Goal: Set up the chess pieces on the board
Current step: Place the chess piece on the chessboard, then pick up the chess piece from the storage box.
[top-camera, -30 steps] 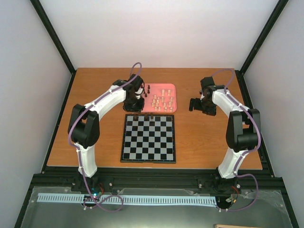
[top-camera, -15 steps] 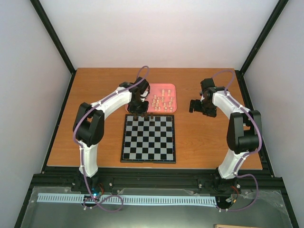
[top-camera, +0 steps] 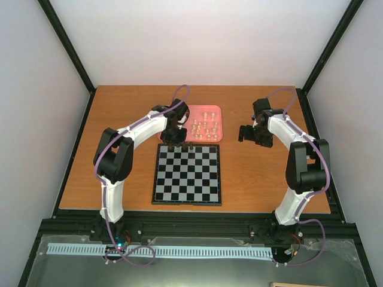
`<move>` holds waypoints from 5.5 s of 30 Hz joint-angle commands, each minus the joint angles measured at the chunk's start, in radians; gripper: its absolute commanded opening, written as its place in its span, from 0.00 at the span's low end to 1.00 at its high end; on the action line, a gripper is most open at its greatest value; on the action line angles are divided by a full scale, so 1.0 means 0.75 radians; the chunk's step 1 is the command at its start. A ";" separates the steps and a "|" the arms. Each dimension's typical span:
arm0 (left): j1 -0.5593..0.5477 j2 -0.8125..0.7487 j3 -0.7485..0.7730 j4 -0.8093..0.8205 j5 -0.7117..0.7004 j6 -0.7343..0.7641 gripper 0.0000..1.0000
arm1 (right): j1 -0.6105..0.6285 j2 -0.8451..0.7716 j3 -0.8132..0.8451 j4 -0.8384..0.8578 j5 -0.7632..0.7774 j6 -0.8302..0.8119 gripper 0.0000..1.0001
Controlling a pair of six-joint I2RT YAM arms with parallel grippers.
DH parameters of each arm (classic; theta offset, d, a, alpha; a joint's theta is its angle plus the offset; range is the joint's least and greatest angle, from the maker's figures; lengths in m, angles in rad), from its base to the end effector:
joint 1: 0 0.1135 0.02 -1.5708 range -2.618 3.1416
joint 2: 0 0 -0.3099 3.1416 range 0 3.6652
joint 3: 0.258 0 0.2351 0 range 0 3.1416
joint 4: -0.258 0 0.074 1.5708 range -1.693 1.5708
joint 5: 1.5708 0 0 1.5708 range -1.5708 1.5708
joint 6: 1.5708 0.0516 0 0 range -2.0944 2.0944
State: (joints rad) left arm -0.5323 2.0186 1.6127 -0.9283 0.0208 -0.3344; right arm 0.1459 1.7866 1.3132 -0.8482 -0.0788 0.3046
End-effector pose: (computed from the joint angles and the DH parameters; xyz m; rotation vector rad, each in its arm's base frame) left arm 0.3580 -0.2121 0.2361 0.2931 2.9158 -0.1739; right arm 0.3427 0.0545 0.2444 0.2164 2.9020 0.1932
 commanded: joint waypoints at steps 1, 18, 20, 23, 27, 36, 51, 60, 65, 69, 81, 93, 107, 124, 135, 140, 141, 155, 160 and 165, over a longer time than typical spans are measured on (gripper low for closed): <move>-0.006 0.010 -0.027 0.045 -0.046 0.028 0.01 | 0.008 -0.013 0.011 0.010 0.018 0.010 1.00; -0.006 0.029 -0.068 0.090 -0.026 0.025 0.04 | 0.008 0.003 0.038 0.000 0.022 0.002 1.00; -0.006 0.026 -0.068 0.082 -0.026 0.028 0.06 | 0.008 0.006 0.039 0.001 0.023 0.001 1.00; -0.006 0.021 -0.071 0.071 -0.028 0.035 0.07 | 0.008 0.007 0.039 0.002 0.019 0.001 1.00; -0.006 0.010 -0.081 0.057 -0.024 0.044 0.10 | 0.008 0.005 0.034 0.004 0.021 0.004 1.00; -0.006 -0.011 -0.107 0.052 -0.024 0.056 0.16 | 0.009 -0.005 0.020 0.010 0.018 0.008 1.00; -0.006 -0.032 -0.093 0.035 -0.018 0.076 0.24 | 0.012 -0.005 0.009 0.024 0.008 0.016 1.00; -0.006 -0.010 -0.027 0.022 -0.013 0.081 0.25 | 0.014 -0.001 0.018 0.026 0.009 0.013 1.00; -0.006 -0.013 0.014 0.003 -0.011 0.086 0.28 | 0.014 0.001 0.019 0.026 0.005 0.016 1.00; -0.006 -0.027 0.058 -0.021 -0.024 0.084 0.31 | 0.014 0.004 0.028 0.024 0.007 0.015 1.00; 0.066 -0.024 0.286 -0.097 -0.049 0.077 0.59 | 0.016 0.020 0.106 -0.014 0.032 0.001 1.00; 0.265 0.233 0.628 -0.174 -0.126 0.057 0.53 | 0.016 0.077 0.209 -0.040 0.032 -0.001 1.00; 0.278 0.484 0.864 -0.198 -0.054 0.003 0.37 | 0.016 0.125 0.254 -0.065 0.044 -0.017 1.00; 0.278 0.656 0.990 -0.165 -0.030 -0.061 0.38 | 0.016 0.151 0.268 -0.088 0.061 -0.033 1.00; 0.278 0.680 0.992 -0.125 -0.071 -0.080 0.30 | 0.016 0.166 0.275 -0.093 0.055 -0.031 1.00; 0.278 0.695 0.994 -0.113 -0.068 -0.084 0.12 | 0.016 0.172 0.284 -0.100 0.057 -0.035 1.00; 0.278 0.696 0.995 -0.114 -0.070 -0.085 0.12 | 0.016 0.172 0.287 -0.101 0.059 -0.037 1.00; 0.278 0.495 0.986 -0.149 -0.137 -0.070 0.02 | 0.016 0.164 0.292 -0.096 0.049 -0.038 1.00; 0.266 0.377 0.964 -0.187 -0.071 -0.063 0.02 | 0.016 0.166 0.299 -0.094 0.048 -0.044 1.00; 0.195 0.278 0.893 -0.245 0.036 -0.023 0.02 | 0.016 0.157 0.288 -0.083 0.045 -0.038 1.00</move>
State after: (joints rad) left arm -0.3374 2.3032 2.3077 -1.0573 -0.0338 -0.3859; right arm 0.1524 1.9018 1.5116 -0.9127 -0.0418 0.2779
